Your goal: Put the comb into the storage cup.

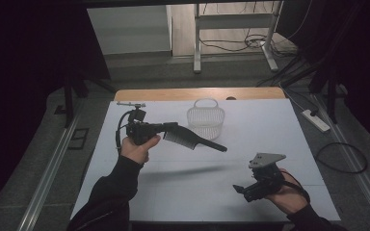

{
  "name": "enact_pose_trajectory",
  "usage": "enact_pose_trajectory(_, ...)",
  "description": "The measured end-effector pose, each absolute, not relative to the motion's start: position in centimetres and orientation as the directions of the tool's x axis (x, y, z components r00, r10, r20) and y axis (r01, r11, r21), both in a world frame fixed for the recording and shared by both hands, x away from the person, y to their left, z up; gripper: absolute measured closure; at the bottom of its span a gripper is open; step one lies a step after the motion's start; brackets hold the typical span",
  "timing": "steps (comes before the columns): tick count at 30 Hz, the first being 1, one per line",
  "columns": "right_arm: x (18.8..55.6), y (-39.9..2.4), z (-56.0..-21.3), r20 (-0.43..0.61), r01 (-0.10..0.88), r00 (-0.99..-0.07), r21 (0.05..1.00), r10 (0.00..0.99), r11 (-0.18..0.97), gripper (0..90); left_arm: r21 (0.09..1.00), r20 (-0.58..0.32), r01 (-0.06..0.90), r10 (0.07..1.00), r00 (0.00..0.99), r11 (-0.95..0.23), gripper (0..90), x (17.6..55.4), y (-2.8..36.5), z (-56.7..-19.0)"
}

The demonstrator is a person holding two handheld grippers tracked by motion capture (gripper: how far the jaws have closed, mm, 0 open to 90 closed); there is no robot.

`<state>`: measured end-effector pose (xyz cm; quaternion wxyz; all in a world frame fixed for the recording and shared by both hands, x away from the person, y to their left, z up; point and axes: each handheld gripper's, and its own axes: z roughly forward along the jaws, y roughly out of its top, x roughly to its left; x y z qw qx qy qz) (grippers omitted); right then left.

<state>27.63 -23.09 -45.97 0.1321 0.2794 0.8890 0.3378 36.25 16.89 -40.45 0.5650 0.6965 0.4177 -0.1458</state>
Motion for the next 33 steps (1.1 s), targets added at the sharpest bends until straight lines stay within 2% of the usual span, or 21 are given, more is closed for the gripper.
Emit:
enact_pose_trajectory(17, 27.0, -25.2, -45.9, -0.044, 0.448, -0.761, 0.685, 0.647, 0.574, 0.0, 0.68, -0.661, 0.733, 0.45, 0.6, 0.022, 83.9, 37.2, 18.3, -39.0)
enact_pose_trajectory(33, 26.4, -27.1, -45.9, 0.0, 0.519, -0.707, 0.679, 0.707, 0.519, 0.0, 0.684, -0.656, 0.727, 0.487, 0.577, 0.059, 83.9, 38.4, 19.8, -38.0)
